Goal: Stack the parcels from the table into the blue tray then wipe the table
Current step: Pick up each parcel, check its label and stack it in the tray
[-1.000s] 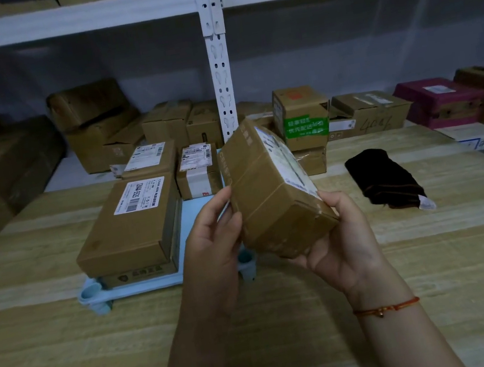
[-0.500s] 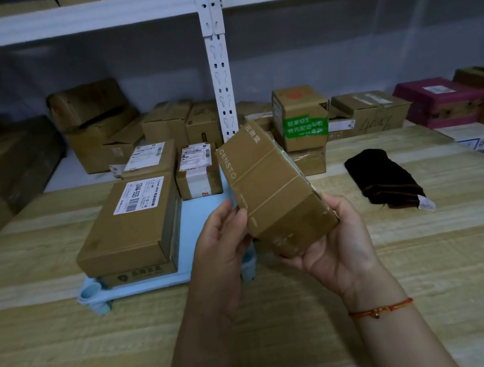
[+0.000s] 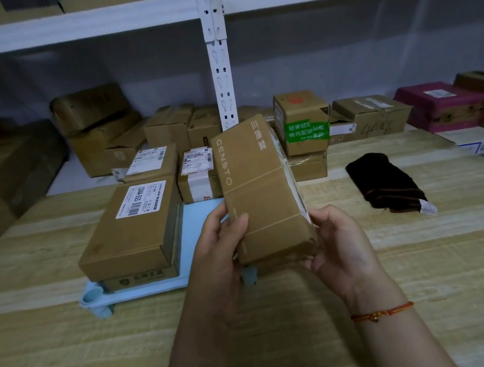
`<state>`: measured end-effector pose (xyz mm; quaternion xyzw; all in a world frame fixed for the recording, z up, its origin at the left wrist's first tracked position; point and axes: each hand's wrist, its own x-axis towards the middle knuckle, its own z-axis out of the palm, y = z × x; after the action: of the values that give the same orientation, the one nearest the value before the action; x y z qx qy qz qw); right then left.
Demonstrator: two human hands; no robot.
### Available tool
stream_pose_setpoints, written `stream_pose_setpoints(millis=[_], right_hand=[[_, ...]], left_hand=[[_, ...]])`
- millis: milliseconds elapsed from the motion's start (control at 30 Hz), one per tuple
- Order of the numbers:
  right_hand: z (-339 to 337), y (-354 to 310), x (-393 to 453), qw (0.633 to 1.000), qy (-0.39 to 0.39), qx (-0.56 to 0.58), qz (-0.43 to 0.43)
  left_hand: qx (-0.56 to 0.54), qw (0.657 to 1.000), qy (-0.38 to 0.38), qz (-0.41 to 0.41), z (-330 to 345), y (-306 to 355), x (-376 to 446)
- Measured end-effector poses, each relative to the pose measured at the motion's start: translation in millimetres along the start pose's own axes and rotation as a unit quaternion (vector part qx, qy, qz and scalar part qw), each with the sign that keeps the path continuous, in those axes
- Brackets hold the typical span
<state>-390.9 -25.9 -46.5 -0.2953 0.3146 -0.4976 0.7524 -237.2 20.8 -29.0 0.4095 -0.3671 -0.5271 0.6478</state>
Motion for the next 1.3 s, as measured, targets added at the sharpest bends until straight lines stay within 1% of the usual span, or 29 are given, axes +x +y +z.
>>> stream_pose_setpoints(millis=[67,167,233,300,433,667,833,1300], right_hand=[[0.8,-2.4,0.6,0.998,0.015,-0.050,-0.028],[3.3,-6.0,-1.1,0.987,0.066,-0.124,-0.081],[5.7,-8.5,-3.8,0.978,0.090,-0.150,-0.113],[8.2,-10.9,-6.2,0.971,0.096,-0.166,-0.141],[12.5,-13.9,-9.4,0.964,0.078,-0.183,-0.175],[14.1,-9.1,-9.0,0.947,0.049,-0.231,-0.216],[13.7,-4.4,-7.3,0.941,0.030,-0.248,-0.227],[5.9,1.5,-5.3,0.934,-0.002,-0.273,-0.231]], left_hand=[[0.002,1.000,-0.002,0.006,-1.1,1.6,-0.5],[0.023,1.000,-0.003,0.018,-3.3,0.8,-1.2],[0.045,0.999,-0.009,0.027,-4.6,-0.3,-0.9],[0.050,0.998,-0.018,0.033,-6.0,-0.7,0.0],[0.053,0.997,-0.036,0.049,-9.0,0.9,-0.5],[0.090,0.991,-0.035,0.090,-15.0,1.8,0.7],[0.118,0.987,-0.023,0.109,-20.0,-2.0,1.1],[0.109,0.988,-0.005,0.107,-19.2,-2.1,-4.6]])
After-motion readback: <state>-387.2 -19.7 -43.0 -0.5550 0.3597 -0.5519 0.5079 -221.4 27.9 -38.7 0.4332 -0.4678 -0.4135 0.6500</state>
